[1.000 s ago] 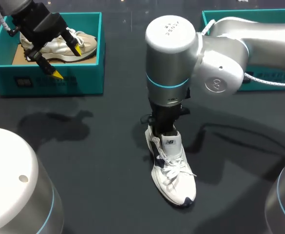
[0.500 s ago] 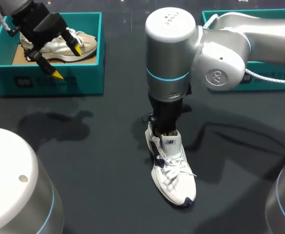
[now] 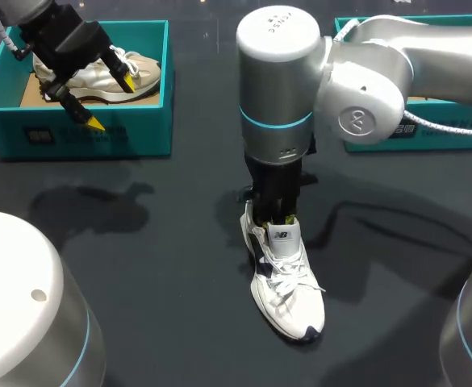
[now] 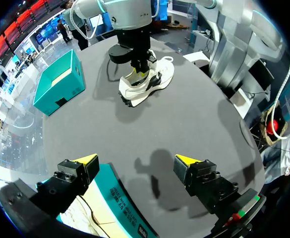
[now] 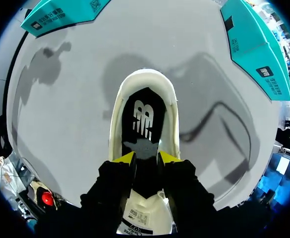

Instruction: Take the shoe out of the shoebox, open the shoe tongue, remove and reinsert the insole, then place the shoe into the shoebox

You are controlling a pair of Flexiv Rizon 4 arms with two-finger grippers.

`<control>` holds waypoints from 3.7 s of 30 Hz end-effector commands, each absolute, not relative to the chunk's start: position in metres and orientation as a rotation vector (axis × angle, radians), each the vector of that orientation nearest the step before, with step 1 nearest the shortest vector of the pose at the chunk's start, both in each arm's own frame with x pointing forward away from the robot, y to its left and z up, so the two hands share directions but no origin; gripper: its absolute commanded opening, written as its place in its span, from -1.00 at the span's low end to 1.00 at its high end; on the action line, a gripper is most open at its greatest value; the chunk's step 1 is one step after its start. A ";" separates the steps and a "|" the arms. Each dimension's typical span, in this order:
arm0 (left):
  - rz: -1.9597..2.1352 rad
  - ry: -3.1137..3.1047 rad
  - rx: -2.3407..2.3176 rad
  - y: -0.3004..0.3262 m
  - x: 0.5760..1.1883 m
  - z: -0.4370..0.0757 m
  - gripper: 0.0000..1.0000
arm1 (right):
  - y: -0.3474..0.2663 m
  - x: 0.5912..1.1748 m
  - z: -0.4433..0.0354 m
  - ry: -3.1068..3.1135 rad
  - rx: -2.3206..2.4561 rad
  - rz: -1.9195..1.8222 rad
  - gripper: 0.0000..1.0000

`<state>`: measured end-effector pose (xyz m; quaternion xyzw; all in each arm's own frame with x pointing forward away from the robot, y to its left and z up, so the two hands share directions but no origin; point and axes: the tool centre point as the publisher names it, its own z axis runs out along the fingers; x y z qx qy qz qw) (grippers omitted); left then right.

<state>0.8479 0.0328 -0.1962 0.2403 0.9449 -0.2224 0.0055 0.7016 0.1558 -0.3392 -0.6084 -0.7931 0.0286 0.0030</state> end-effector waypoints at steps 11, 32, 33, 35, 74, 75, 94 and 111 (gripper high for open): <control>-0.692 2.959 0.753 0.033 0.847 -0.196 1.00 | 0.156 0.698 -0.333 -2.507 -1.892 0.110 0.07; -0.692 2.959 0.753 0.033 0.847 -0.196 1.00 | 0.156 0.686 -0.332 -2.512 -1.894 0.069 1.00; -0.692 2.959 0.753 0.033 0.847 -0.196 1.00 | 0.156 0.685 -0.331 -2.511 -1.898 0.065 1.00; -0.692 2.959 0.753 0.033 0.847 -0.196 1.00 | 0.156 0.685 -0.329 -2.511 -1.899 0.063 1.00; -0.692 2.959 0.753 0.033 0.847 -0.196 1.00 | 0.147 0.657 -0.315 -2.448 -1.983 0.027 0.87; -0.692 2.959 0.753 0.033 0.847 -0.196 1.00 | 0.147 0.655 -0.315 -2.446 -1.989 0.030 0.87; -0.692 2.959 0.753 0.033 0.847 -0.196 1.00 | 0.136 0.603 -0.304 -2.321 -2.123 0.097 0.88; -0.692 2.959 0.753 0.033 0.847 -0.196 1.00 | 0.129 0.565 -0.294 -2.279 -2.173 0.096 -0.40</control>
